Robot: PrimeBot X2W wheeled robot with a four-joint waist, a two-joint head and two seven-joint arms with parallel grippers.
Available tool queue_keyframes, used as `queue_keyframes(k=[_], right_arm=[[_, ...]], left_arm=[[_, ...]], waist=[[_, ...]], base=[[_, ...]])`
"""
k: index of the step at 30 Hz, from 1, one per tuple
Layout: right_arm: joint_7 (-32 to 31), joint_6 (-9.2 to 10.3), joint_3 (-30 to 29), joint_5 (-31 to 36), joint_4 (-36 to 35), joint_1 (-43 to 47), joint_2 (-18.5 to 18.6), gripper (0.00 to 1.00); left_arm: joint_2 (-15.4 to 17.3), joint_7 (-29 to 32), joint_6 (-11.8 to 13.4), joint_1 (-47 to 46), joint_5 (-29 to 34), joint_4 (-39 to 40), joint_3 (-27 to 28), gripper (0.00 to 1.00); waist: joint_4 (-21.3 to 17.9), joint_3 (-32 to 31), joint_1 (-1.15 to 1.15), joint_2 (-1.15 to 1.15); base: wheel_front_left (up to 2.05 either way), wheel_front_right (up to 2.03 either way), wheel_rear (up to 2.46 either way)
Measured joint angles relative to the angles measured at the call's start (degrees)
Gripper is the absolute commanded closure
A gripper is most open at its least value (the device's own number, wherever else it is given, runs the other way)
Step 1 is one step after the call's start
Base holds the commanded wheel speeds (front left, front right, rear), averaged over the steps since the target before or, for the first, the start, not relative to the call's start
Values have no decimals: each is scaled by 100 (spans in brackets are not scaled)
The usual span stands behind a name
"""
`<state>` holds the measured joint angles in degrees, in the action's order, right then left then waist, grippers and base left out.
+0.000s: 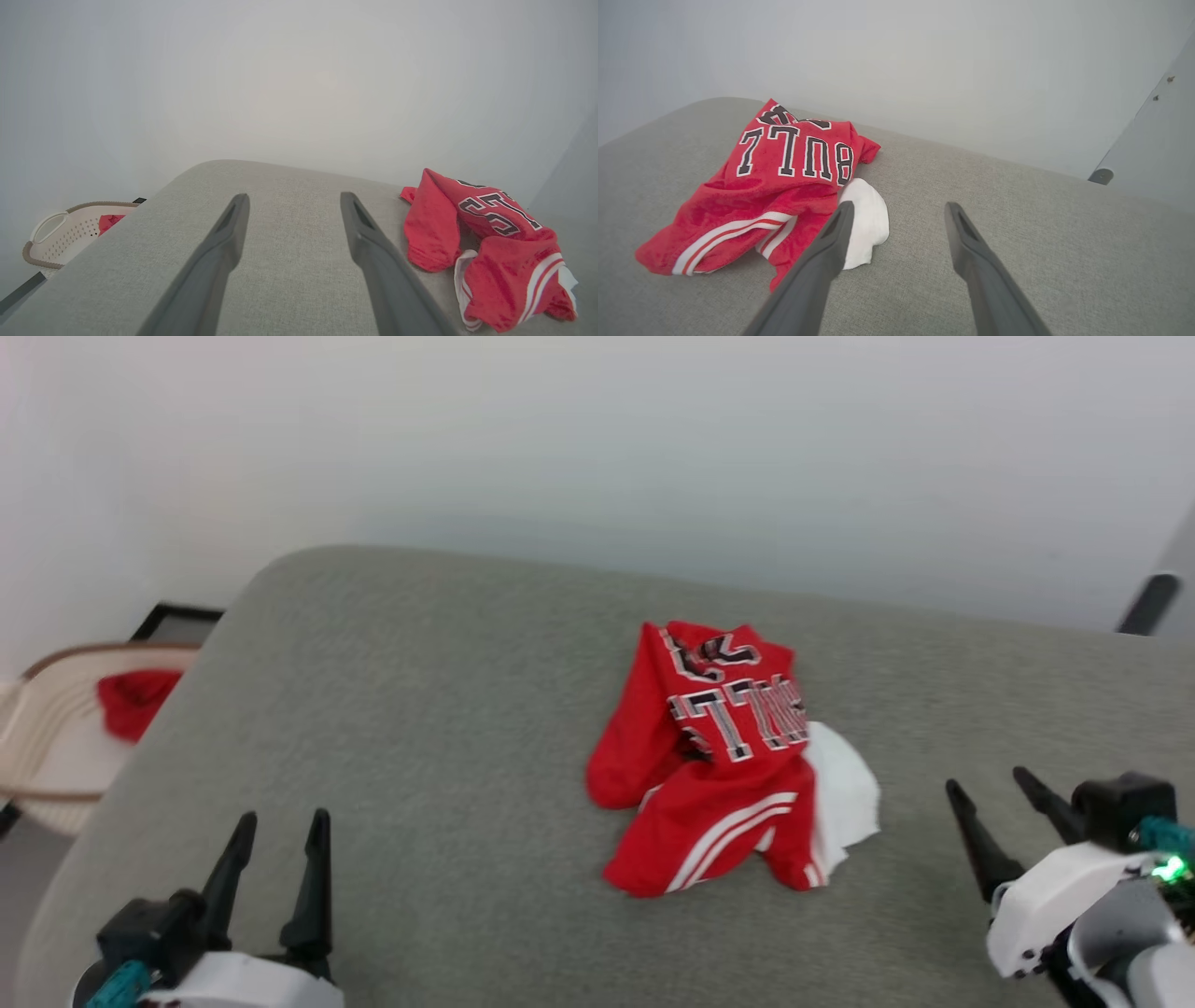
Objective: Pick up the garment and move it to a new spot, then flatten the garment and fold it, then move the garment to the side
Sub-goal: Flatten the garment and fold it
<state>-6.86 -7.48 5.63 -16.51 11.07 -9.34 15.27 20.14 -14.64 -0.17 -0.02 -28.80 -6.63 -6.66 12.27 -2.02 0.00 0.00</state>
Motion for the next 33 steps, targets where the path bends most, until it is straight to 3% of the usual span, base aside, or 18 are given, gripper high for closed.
queue_keyframes(k=[11,19,29,30,31,32,33], right_arm=[[-1209,-1,-126,-99,211,-237,439,0],[-2045,-1,-185,-100,523,-370,620,0],[-2530,-1,-231,-66,792,-748,597,0],[-2548,-1,-212,-69,814,-795,600,57],[-2558,0,-181,-85,838,-837,603,87],[-2576,-1,-152,-108,866,-888,611,100],[-2575,0,-152,-114,884,-920,604,100]], left_arm=[[-570,-48,58,-338,145,-231,141,0],[-1024,-49,-192,-492,375,-320,344,0],[-1403,-51,-477,-725,630,-521,535,0],[-1427,-51,-495,-738,667,-545,546,0],[-1449,-51,-515,-748,693,-564,564,0],[-1467,-51,-537,-771,716,-584,586,0],[-1489,-51,-546,-795,724,-599,601,0]], waist=[[870,399,0,0],[1344,802,0,0],[1601,1254,0,0],[1609,1281,0,0],[1613,1304,0,0],[1614,1325,0,0],[1612,1340,0,0]], base=[[0,0,0],[0,0,0],[0,0,0],[0,0,0],[0,0,0],[0,0,0],[0,0,0]])
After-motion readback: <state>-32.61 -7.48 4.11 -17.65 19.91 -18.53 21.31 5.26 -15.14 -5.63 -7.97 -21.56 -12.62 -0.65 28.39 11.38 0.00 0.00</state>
